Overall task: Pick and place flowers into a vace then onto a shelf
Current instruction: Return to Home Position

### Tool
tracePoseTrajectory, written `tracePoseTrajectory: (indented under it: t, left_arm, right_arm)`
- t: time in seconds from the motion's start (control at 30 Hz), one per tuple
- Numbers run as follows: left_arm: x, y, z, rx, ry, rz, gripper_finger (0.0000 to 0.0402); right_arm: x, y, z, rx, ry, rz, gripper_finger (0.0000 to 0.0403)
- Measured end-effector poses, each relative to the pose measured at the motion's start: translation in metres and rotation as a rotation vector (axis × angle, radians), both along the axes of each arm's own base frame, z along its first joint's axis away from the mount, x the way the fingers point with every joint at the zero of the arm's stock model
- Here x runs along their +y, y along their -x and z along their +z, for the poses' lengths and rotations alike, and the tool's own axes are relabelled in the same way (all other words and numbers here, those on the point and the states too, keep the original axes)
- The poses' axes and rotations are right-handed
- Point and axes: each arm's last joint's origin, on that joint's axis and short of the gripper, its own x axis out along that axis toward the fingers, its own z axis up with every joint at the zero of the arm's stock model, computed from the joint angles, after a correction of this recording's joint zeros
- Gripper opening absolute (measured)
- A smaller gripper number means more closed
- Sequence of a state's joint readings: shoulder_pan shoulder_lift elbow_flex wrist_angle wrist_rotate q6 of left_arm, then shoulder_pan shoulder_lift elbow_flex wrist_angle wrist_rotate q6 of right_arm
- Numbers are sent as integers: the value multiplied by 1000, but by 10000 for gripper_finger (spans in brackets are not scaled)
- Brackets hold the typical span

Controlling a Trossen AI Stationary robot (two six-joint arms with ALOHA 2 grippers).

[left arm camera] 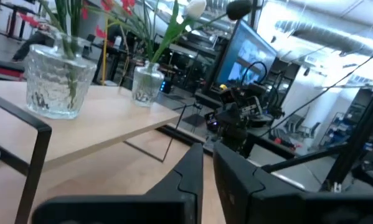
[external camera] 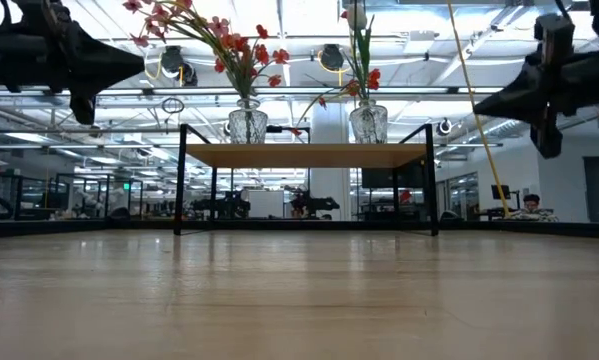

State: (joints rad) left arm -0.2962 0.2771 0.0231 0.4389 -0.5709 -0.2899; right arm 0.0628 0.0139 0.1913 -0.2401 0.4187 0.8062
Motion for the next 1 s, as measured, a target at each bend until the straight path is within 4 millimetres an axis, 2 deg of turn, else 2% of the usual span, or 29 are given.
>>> tracePoseTrajectory:
  t: [0.33,0.53,0.9,1.0]
  left_arm:
    - [0,-1,-1,7,-2,-1,56]
    - [0,0,-1,6,-2,-2,58]
    - [0,-1,-1,6,-1,-2,58]
    - [0,-1,-1,6,-1,-2,58]
  right_arm:
    - [0,-6,-28,69,-12,0,0]
    - [1,-7,-22,-3,-18,1,1]
    - [1,-8,-2,-242,-33,3,4]
    - [1,-8,0,-250,-34,3,4]
